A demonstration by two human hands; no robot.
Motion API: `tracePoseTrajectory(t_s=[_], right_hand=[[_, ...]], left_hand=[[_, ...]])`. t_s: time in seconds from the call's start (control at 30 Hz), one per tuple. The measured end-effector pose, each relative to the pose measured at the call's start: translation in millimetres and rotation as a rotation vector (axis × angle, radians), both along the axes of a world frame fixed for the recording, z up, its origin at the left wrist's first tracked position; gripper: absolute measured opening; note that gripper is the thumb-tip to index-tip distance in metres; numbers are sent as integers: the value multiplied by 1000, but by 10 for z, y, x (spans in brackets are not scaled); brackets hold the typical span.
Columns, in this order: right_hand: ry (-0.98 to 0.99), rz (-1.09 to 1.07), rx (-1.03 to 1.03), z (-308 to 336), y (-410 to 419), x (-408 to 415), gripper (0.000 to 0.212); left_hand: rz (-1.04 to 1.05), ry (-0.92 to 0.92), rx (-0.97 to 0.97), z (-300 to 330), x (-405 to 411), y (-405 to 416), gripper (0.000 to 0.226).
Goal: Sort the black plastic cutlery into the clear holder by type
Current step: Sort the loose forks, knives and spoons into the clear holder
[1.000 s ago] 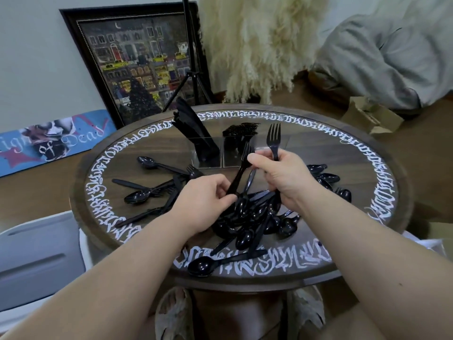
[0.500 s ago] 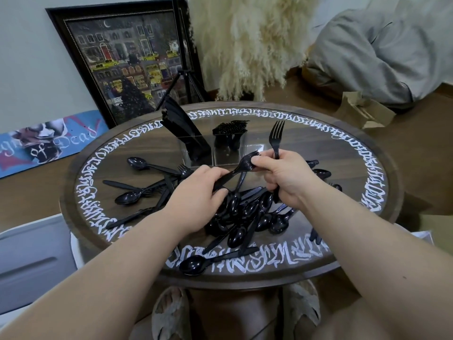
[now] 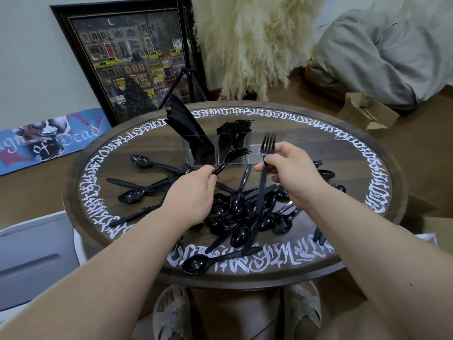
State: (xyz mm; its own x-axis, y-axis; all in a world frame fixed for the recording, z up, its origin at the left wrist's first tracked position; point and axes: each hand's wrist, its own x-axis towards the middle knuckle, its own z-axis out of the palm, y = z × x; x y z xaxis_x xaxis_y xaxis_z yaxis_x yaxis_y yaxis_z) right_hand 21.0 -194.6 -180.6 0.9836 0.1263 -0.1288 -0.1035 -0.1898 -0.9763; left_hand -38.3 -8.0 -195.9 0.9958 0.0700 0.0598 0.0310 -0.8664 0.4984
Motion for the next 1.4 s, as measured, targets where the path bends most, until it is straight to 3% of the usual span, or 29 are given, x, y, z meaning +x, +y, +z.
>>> tracePoseTrajectory(t_s=[0.2,0.4,0.5,0.8,0.9,1.03,1.23,1.4], right_hand=[[162,107,231,21,117,-77,15],[138,20,377,1,162,-49,11],[108,1,376,-25,196,-57,17],[-80,-42,56,-114,147,-51,25],[-270,3,-188,-128,142,-51,39],[-498,102,-473,-96,175,-103,34],[-631,126,-585,-113,160,-73,27],[-695,76,-586,-137,149,-67,28]], left_hand=[[3,44,-228,-10,-4,-4,24],[-24,101,-472,12,-44,-66,30],[-28,146,-494,50,-50,-93,31],[-57,97,-393,92,-36,-56,25],[-81,109,-282,116,-35,-55,29],[-106,117,-145,123,-38,-47,33],[-32,57,56,101,-54,-26,30],[-14,26,66,121,-32,-36,28]])
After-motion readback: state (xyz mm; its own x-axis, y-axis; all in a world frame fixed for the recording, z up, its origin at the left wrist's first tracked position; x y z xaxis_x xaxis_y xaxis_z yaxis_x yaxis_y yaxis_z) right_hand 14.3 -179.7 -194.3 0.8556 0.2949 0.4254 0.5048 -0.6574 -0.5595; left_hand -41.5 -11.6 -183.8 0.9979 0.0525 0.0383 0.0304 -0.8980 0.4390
